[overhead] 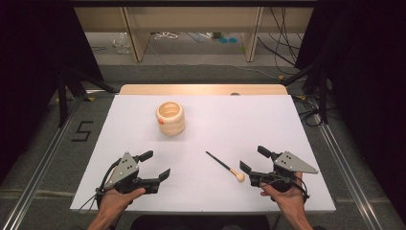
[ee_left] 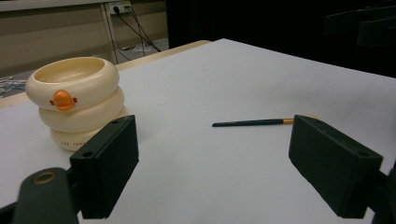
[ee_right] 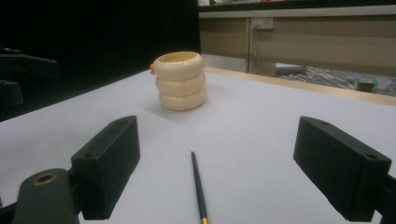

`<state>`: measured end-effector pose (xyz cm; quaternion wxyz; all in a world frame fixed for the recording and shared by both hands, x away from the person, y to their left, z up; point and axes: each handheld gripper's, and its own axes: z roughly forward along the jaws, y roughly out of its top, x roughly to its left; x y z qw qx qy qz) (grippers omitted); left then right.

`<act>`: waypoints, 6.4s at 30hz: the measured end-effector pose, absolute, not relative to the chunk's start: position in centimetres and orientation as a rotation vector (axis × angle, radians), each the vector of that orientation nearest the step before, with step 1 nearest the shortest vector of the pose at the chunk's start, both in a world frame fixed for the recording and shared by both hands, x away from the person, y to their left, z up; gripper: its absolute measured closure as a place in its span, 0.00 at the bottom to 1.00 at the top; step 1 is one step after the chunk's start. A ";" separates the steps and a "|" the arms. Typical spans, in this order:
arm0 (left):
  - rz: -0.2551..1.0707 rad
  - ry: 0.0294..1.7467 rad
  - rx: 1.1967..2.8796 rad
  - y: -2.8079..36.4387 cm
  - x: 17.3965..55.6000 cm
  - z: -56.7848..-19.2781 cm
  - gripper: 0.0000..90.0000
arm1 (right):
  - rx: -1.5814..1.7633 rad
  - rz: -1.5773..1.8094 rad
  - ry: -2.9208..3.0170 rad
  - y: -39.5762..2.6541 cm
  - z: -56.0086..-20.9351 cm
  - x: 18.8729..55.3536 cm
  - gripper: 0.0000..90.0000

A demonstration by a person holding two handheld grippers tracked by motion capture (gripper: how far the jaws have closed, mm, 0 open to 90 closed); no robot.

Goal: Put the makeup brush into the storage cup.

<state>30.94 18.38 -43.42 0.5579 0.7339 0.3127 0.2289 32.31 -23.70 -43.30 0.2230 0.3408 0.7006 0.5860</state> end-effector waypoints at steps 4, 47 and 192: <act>0.538 0.738 1.731 18.4 31.0 -43.4 0.18 | 0.939 1.606 1.948 -23.7 -43.3 32.3 0.17; 0.523 0.757 1.728 18.3 31.1 -43.6 0.18 | 0.796 1.322 2.171 -22.4 -41.3 35.0 0.18; 0.520 0.764 1.739 18.3 31.1 -43.5 0.18 | 0.770 0.304 2.973 -13.0 -45.6 44.6 0.83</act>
